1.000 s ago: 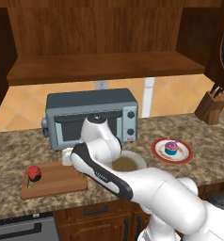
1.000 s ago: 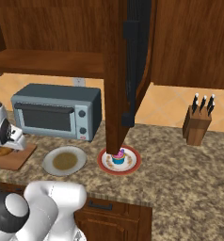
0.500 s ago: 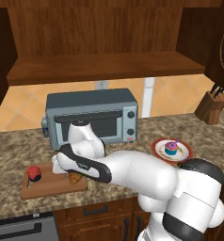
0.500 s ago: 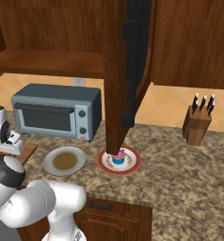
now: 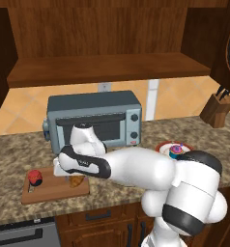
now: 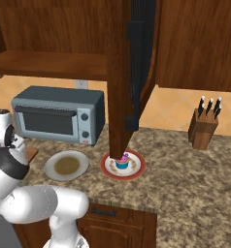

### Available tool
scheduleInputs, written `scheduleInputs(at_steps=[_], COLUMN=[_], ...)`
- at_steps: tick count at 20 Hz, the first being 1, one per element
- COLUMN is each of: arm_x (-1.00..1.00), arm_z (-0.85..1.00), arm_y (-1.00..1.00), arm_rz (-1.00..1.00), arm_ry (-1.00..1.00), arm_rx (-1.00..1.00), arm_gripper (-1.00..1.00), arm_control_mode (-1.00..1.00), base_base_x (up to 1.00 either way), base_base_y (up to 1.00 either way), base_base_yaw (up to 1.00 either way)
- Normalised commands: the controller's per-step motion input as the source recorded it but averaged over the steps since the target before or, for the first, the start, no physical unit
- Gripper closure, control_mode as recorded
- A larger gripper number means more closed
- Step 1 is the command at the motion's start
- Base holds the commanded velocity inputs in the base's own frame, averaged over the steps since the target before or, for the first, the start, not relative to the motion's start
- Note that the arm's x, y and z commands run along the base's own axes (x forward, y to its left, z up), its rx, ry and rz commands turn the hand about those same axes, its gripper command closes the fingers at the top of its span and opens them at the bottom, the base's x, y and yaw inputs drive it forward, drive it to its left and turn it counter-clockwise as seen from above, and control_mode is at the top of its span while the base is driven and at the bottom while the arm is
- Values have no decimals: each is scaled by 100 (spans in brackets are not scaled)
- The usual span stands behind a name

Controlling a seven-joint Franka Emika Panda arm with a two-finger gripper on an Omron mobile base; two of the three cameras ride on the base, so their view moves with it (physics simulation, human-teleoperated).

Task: From the different types of pastries on the counter, select a croissant and place it on the cutting board. Then retrieve a jar of jam from the cabinet and place it alongside the croissant on the cutting board.

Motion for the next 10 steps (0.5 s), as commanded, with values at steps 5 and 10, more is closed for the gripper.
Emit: scheduleInputs(at_steps=[5, 10], arm_x=[5, 8], arm_z=[-38, -39], arm_y=[6, 13], arm_rz=[0, 0], arm_ry=[4, 1], arm_rx=[0, 0], arm_gripper=[100, 100], arm_control_mode=[-100, -100], base_base_x=[0, 0], base_base_y=[0, 0], base_base_yaw=[0, 0])
